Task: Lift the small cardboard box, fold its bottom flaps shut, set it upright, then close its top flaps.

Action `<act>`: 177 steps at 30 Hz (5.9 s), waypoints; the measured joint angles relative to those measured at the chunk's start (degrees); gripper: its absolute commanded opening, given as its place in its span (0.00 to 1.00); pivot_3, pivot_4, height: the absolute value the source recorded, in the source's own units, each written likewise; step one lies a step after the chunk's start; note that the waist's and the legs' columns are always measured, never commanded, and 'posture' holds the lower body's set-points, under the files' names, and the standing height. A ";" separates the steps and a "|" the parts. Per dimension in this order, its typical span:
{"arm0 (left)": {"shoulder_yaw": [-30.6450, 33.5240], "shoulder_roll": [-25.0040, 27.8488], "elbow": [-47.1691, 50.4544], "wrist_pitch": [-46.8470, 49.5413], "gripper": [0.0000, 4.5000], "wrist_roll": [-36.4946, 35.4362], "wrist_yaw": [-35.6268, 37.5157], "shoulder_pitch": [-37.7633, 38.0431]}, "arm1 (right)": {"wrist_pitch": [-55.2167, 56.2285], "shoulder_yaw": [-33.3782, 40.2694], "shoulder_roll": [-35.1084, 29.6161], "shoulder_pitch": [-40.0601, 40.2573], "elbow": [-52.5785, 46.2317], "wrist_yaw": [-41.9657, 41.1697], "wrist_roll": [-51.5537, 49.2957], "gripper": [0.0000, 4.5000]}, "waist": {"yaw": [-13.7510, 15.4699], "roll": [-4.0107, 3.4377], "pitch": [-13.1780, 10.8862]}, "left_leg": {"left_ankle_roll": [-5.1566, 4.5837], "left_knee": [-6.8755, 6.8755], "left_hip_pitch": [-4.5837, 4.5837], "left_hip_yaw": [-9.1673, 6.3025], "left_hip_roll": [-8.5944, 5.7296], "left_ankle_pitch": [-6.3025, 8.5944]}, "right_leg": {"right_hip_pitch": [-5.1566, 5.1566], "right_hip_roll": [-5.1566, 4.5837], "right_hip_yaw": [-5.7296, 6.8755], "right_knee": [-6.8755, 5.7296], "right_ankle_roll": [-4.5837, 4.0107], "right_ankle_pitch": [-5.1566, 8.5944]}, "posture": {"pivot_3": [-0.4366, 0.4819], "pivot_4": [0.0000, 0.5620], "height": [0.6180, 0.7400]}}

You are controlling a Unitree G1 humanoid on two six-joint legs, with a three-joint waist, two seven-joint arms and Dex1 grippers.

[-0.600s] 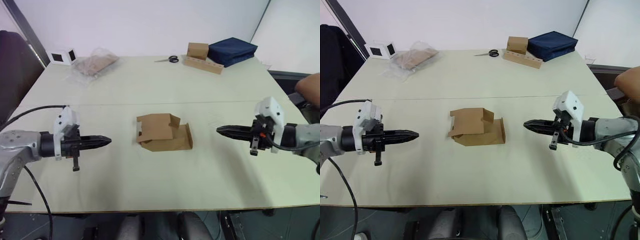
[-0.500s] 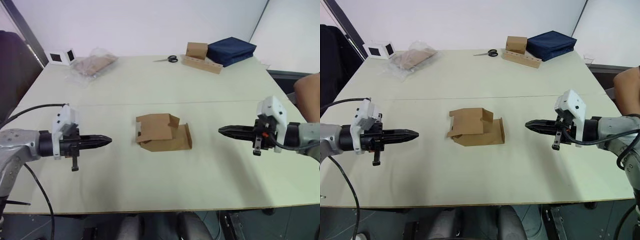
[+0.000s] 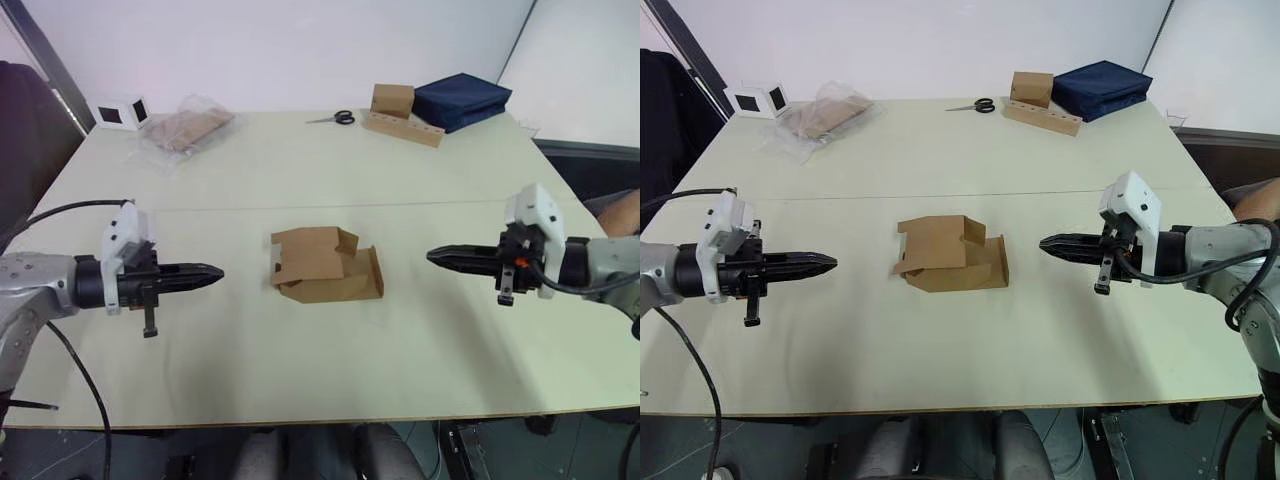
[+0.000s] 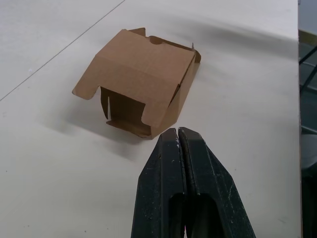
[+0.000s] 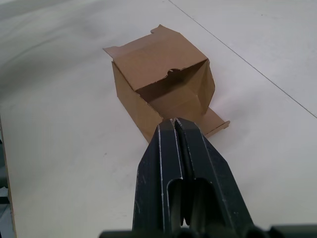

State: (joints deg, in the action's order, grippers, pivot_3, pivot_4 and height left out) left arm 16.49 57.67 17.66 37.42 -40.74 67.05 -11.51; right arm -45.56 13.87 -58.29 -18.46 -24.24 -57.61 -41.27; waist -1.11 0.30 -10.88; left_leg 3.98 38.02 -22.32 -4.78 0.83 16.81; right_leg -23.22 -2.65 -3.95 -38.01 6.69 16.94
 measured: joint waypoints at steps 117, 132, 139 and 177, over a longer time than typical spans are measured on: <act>-7.76 -34.27 -24.10 18.02 0.01 -3.07 -3.94 -32.73 | 13.91 -12.02 36.36 -12.27 3.54 36.48 12.98 0.00 | -0.41 0.07 0.00 | 0.30 0.03 -0.08 -0.09 -0.06 -0.17 | -0.17 -0.01 0.02 -0.21 0.01 -0.02 | 0.48 0.27 1.00; -7.96 -33.40 -24.43 22.58 0.01 -6.95 -5.07 -32.50 | 15.41 -16.62 38.75 -13.17 3.59 33.96 15.82 0.00 | -1.52 0.07 0.00 | 0.29 -0.01 -0.08 -0.12 -0.06 -0.17 | -0.19 0.00 0.02 -0.21 0.01 -0.02 | 0.48 0.27 1.00; -7.95 -33.40 -24.43 23.11 0.01 -7.77 -5.89 -32.50 | 15.85 -16.85 39.16 -13.49 3.30 32.98 16.18 0.00 | -1.46 0.07 0.00 | 0.30 -0.01 -0.08 -0.12 -0.06 -0.17 | -0.19 0.00 0.02 -0.21 0.01 -0.02 | 0.48 0.27 1.00; -5.12 -33.01 -26.30 24.68 0.01 -11.57 -10.87 -35.52 | 10.13 -6.39 30.27 -7.82 -4.27 28.34 11.71 0.00 | -1.38 0.07 0.00 | 0.29 -0.02 -0.08 -0.12 -0.07 -0.16 | -0.17 -0.02 0.01 -0.19 0.01 -0.01 | 0.48 0.27 1.00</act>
State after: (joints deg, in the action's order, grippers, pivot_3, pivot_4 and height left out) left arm 11.38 24.66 -8.64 62.09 -52.31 56.18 -47.03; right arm -35.44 7.48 -28.02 -26.28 -28.51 -29.27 -29.56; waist -2.49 0.37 -10.89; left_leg 4.26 37.99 -22.40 -4.90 0.76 16.65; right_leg -23.40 -2.66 -3.93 -38.20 6.70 16.92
